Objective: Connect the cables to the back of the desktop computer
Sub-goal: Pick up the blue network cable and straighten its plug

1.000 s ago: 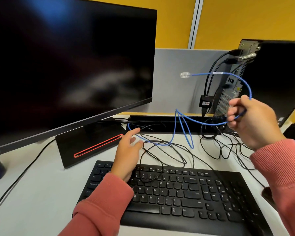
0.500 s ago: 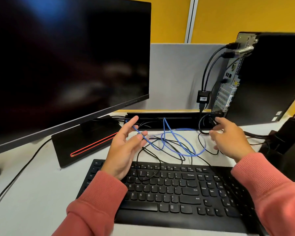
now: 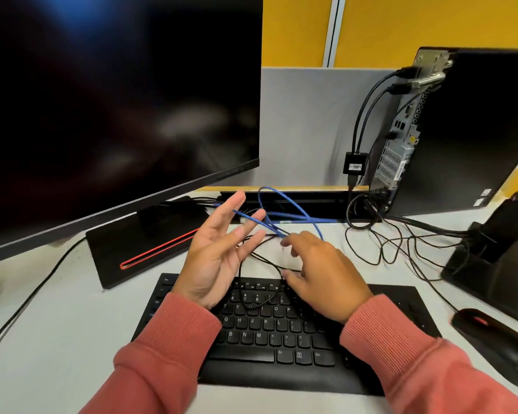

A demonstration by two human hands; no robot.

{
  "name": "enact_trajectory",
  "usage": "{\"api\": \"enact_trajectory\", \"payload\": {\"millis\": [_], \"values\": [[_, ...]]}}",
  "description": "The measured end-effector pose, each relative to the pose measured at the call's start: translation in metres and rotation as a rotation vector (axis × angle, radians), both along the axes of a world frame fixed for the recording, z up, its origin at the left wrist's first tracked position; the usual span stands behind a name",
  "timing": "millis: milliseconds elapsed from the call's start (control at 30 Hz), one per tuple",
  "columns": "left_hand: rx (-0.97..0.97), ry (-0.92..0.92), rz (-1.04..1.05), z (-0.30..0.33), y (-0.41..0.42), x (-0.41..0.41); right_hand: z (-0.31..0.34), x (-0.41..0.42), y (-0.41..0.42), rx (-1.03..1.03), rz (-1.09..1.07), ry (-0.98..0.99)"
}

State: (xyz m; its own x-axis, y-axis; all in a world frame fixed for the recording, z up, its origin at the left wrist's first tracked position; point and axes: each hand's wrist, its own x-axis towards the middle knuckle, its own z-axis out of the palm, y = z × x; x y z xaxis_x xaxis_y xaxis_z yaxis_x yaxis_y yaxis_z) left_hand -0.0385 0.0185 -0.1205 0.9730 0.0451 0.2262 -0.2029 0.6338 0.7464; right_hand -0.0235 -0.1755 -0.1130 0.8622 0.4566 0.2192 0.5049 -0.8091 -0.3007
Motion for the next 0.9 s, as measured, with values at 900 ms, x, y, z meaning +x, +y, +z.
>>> {"api": "enact_trajectory", "payload": {"millis": [900], "values": [[1.157,-0.310,0.313,0.015,-0.020,-0.012,0.109,0.023,-0.013,1.747,0.092,0.859]]}}
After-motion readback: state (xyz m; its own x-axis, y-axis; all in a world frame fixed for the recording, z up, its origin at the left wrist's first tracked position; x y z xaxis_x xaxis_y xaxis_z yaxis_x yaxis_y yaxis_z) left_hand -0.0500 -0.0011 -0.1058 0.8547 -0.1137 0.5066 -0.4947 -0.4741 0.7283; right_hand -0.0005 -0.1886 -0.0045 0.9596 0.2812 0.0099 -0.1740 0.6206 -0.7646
